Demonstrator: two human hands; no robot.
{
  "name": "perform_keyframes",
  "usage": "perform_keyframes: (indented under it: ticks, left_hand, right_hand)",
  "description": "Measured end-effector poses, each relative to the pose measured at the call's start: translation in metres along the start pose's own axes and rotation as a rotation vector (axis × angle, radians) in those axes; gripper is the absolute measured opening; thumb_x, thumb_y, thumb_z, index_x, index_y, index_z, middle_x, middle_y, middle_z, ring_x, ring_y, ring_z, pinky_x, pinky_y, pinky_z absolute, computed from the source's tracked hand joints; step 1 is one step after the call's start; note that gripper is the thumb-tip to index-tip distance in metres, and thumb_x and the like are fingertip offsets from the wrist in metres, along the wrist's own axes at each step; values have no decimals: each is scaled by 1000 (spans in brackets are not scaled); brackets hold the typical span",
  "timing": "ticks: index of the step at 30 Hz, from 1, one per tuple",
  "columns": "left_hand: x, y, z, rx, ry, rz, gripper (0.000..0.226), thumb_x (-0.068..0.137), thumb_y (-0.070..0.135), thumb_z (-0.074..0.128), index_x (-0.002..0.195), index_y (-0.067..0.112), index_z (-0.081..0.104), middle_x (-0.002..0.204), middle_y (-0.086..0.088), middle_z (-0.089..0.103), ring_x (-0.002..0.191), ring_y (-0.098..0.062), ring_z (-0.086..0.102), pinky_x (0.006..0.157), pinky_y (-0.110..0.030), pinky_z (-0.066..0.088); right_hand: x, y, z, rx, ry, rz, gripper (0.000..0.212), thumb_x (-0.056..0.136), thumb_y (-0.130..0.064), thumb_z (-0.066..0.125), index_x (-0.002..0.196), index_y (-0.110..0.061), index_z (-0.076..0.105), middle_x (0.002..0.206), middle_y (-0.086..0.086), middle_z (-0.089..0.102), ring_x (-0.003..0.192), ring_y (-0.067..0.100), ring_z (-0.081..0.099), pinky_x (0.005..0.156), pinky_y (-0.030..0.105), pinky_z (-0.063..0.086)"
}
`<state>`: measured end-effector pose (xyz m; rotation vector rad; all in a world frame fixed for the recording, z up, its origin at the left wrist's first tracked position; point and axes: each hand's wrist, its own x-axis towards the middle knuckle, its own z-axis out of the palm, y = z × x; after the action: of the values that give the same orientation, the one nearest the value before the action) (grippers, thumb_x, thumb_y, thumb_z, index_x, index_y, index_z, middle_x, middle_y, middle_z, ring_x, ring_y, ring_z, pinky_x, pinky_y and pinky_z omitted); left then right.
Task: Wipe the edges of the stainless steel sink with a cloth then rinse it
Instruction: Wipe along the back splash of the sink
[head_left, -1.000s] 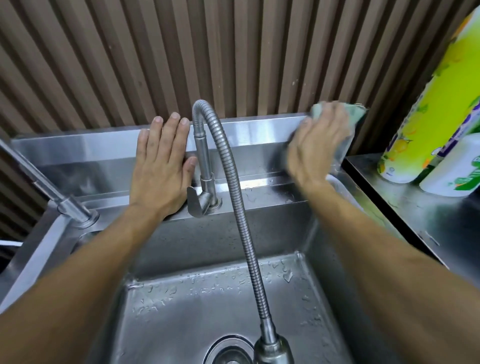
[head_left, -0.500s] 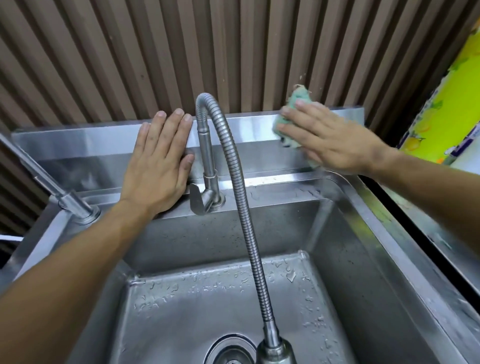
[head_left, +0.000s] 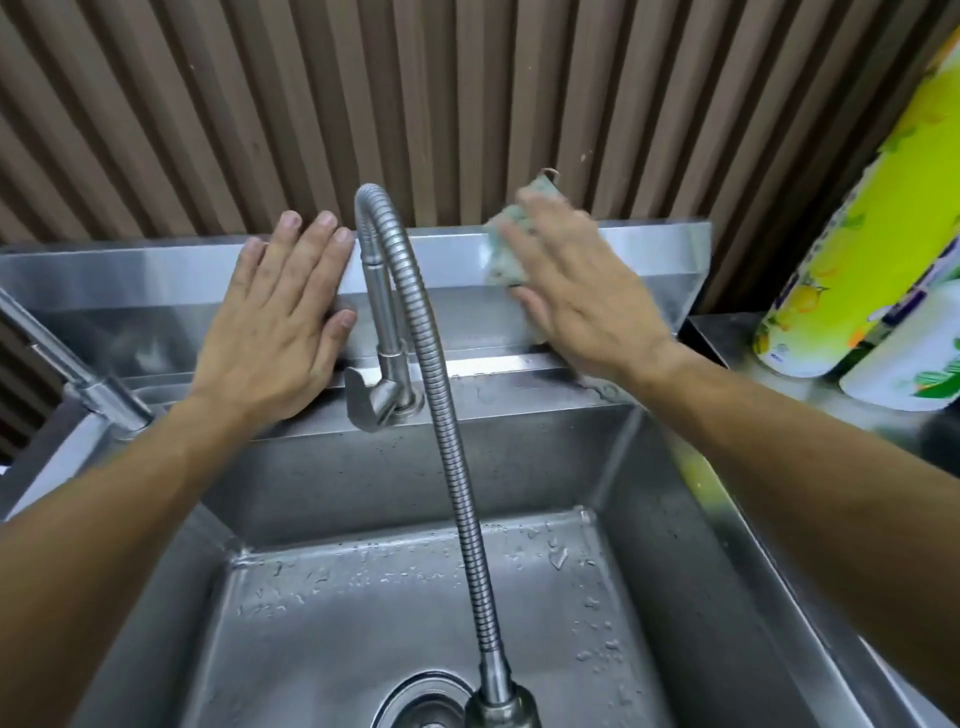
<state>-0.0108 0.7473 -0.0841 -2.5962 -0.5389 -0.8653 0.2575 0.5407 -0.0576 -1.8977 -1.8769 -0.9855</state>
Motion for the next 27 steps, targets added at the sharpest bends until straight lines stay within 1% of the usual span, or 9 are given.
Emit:
perform_keyframes:
  ticks: [5, 7, 9, 12, 14, 18, 22, 25, 27]
  left_hand:
    - [-2, 3, 5, 5, 33, -15, 68, 108, 40, 24, 164, 19, -9, 173, -3, -5, 161, -26, -6, 130, -44, -5]
    - [-2, 4, 6, -2, 47, -17, 68, 109, 39, 25, 164, 20, -9, 173, -2, -5, 161, -27, -5, 130, -43, -6]
    - [-2, 5, 5, 1, 47, -26, 67, 110, 38, 26, 164, 20, -8, 174, -2, -4, 161, -26, -4, 130, -43, -6]
    - [-2, 2, 1, 1, 46, -13, 66, 110, 36, 30, 166, 16, 2, 175, -5, 4, 161, -26, 0, 130, -42, -5]
    - [-3, -2, -4, 8, 28, 18, 65, 110, 34, 31, 167, 13, 7, 175, -7, 5, 161, -25, -1, 131, -42, -3]
    - [-8, -12, -6, 30, 13, 30, 72, 109, 39, 36, 166, 7, 7, 174, -12, 3, 161, -26, -2, 131, -41, -2]
    - [-18, -18, -7, 31, 9, -58, 82, 106, 49, 41, 166, 6, 5, 174, -13, 1, 160, -28, -5, 130, -40, -7]
    - [-20, -21, -10, 39, -6, -45, 81, 105, 47, 42, 166, 8, 4, 174, -12, 2, 161, -30, -3, 129, -39, -9]
    - [-19, -22, -12, 43, -25, -33, 81, 105, 46, 41, 166, 10, 2, 175, -11, 0, 161, -29, -5, 129, -39, -9]
  right_hand:
    - [-41, 36, -10, 168, 119, 730, 59, 112, -32, 29, 162, -2, 16, 169, 26, 5, 157, 44, 2, 128, 55, 8]
    - [-28, 23, -8, 213, 175, 863, 58, 111, -28, 29, 162, -2, 17, 169, 25, 6, 157, 43, 3, 127, 55, 7]
    - [-12, 0, -3, 199, 217, 863, 57, 110, -24, 30, 161, 0, 20, 169, 24, 10, 157, 41, 7, 127, 54, 7]
    - [5, -44, 7, 254, 181, 651, 54, 111, -23, 32, 161, -5, 23, 170, 19, 14, 158, 39, 6, 129, 52, 5]
    - [16, -64, 14, 263, 94, 363, 53, 112, -23, 34, 162, -6, 25, 170, 18, 16, 158, 39, 8, 130, 50, 5]
    - [45, -54, 22, 71, -63, -226, 53, 114, -27, 35, 161, -4, 27, 169, 18, 20, 158, 39, 12, 128, 54, 14]
    - [64, -38, 16, -169, -206, -499, 61, 112, -40, 16, 164, -7, 13, 172, 14, 7, 160, 32, 1, 130, 49, 6]
    - [58, -23, 1, -283, -167, -676, 62, 112, -37, 24, 164, -5, 13, 172, 16, 8, 160, 32, 7, 130, 50, 11]
    - [46, -2, -7, -334, -112, -689, 61, 114, -36, 30, 165, -10, 9, 172, 14, 8, 159, 32, 10, 128, 50, 19]
